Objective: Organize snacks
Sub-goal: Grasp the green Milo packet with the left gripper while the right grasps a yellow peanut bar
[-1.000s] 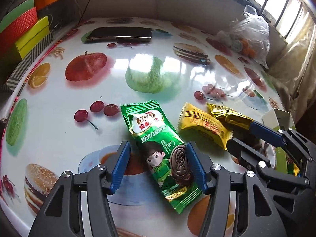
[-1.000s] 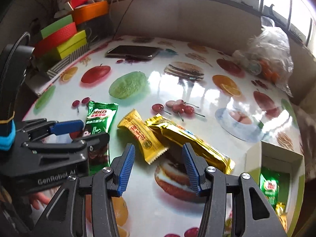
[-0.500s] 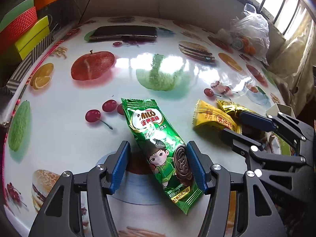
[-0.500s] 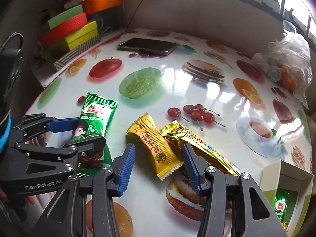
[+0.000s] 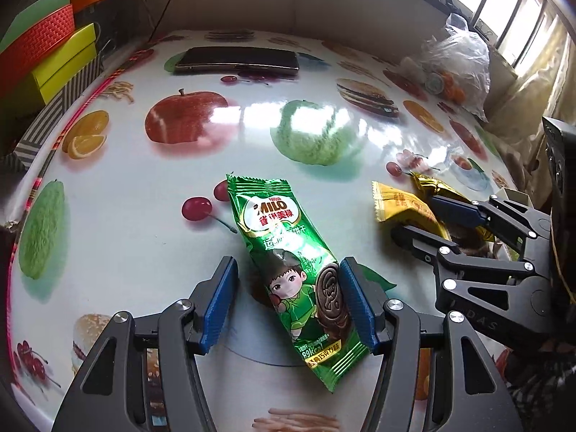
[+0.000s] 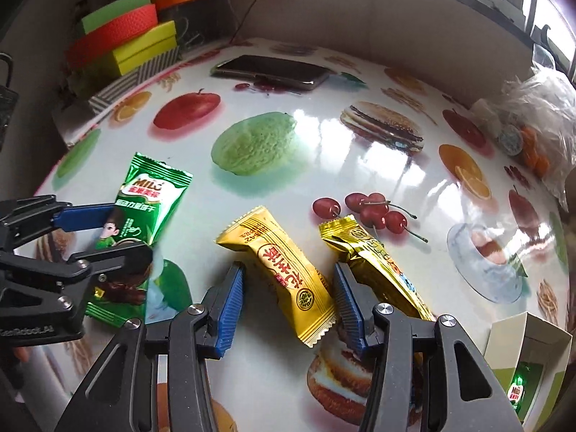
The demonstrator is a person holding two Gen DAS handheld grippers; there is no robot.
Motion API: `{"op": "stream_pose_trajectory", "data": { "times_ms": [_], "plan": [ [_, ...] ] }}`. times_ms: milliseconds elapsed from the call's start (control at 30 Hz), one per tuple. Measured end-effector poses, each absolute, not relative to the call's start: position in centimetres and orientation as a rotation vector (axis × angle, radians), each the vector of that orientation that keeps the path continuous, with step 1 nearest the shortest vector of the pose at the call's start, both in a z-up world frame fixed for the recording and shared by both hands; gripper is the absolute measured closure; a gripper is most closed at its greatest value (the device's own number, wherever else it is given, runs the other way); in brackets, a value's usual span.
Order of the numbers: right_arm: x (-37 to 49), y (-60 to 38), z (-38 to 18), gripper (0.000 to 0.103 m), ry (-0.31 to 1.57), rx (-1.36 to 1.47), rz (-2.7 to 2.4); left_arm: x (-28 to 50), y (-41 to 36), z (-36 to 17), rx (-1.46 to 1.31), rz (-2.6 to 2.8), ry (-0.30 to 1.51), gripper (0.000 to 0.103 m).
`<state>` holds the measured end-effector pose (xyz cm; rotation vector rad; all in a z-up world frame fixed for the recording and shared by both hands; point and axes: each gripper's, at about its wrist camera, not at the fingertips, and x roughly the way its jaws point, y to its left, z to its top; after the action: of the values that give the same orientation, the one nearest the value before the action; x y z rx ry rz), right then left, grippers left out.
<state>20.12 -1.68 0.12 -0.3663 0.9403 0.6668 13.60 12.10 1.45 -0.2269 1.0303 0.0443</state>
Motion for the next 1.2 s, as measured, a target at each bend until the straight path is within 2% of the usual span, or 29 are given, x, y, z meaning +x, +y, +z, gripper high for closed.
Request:
{"op": "stream_pose_trajectory", "data": {
  "times_ms": [167,300,367,467,733,900,1200],
  "plan": [
    [20.3,-1.7,0.0,0.060,0.937,-0.338,0.662,13.6,12.1,1.5,-0.221,0.048,1.024,0.043],
    [20.1,-1.7,0.1,0.073,0.927,-0.321,0.652,13.4,12.2,1.5,-0.223,0.049,1.018,0.044],
    [20.0,-1.6,0.1,0.073,0.925,-0.318,0.648,13.4,12.1,1.5,-0.222,0.052,1.015,0.044],
    [19.9,-1.8,0.0,0.074,0.922,-0.300,0.642,13.3,12.1,1.5,-0.236,0.044,1.007,0.056],
    [19.7,-2.2,0.0,0.074,0.915,-0.263,0.616,13.0,12.0,1.6,-0.248,0.039,1.000,0.065],
    [19.6,-2.4,0.0,0.075,0.917,-0.243,0.606,12.9,11.8,1.7,-0.256,0.027,0.991,0.075],
    [19.1,-2.8,0.0,0.076,0.919,-0.215,0.593,12.5,11.6,2.1,-0.244,0.026,0.968,0.082]
  ]
}}
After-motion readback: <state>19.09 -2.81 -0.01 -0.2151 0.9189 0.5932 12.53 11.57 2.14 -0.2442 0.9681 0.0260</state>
